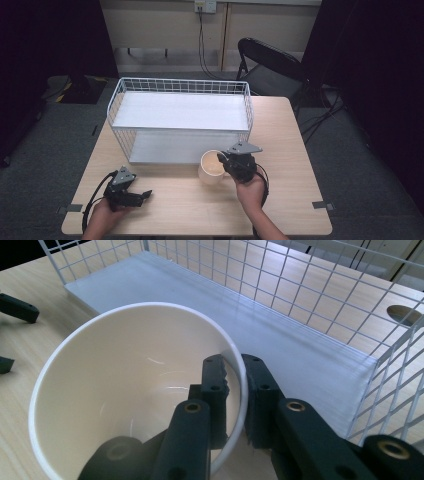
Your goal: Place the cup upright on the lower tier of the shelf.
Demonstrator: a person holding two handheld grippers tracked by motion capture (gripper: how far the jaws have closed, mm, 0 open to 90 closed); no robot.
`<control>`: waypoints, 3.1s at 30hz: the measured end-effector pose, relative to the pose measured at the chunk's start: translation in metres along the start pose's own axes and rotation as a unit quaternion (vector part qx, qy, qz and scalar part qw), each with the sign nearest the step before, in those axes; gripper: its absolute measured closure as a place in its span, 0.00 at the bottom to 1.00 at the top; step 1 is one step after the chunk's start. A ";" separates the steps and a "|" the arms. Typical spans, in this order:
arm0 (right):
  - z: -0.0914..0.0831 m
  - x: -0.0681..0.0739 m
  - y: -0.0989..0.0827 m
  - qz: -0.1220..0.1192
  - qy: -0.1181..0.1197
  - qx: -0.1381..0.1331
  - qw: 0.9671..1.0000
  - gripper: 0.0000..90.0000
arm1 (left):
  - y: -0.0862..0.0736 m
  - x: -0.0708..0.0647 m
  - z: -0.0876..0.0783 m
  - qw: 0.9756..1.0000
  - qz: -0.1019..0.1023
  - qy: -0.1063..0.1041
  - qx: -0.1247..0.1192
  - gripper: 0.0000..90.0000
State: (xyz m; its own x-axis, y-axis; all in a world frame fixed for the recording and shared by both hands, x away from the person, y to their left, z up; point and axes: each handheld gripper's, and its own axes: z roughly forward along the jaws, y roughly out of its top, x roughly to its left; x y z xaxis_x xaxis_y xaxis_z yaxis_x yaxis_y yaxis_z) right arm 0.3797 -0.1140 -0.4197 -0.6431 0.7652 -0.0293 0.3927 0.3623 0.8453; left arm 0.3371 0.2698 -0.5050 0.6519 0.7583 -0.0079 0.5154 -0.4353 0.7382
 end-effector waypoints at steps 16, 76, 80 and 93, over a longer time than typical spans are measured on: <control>0.009 0.003 0.002 0.003 -0.033 -0.015 0.999 0.91 | 0.000 0.000 0.000 1.000 0.001 0.000 0.000 0.14; 0.052 0.007 0.019 -0.021 -0.129 -0.043 0.990 0.91 | 0.000 0.000 0.000 1.000 0.002 0.001 0.000 0.14; 0.054 0.007 0.018 -0.019 -0.133 -0.039 0.990 0.91 | 0.000 0.000 0.000 1.000 0.000 0.000 0.000 0.14; 0.057 0.005 0.018 -0.013 -0.141 -0.040 0.989 0.90 | 0.000 0.000 0.000 1.000 0.001 0.001 0.000 0.14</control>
State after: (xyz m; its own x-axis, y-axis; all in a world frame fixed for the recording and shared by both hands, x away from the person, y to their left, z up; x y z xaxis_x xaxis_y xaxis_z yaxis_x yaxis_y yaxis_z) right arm 0.4208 -0.0733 -0.4346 -0.4397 0.8778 -0.1901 0.3181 0.3502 0.8810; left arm 0.3372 0.2699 -0.5049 0.6518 0.7584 -0.0048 0.5138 -0.4370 0.7383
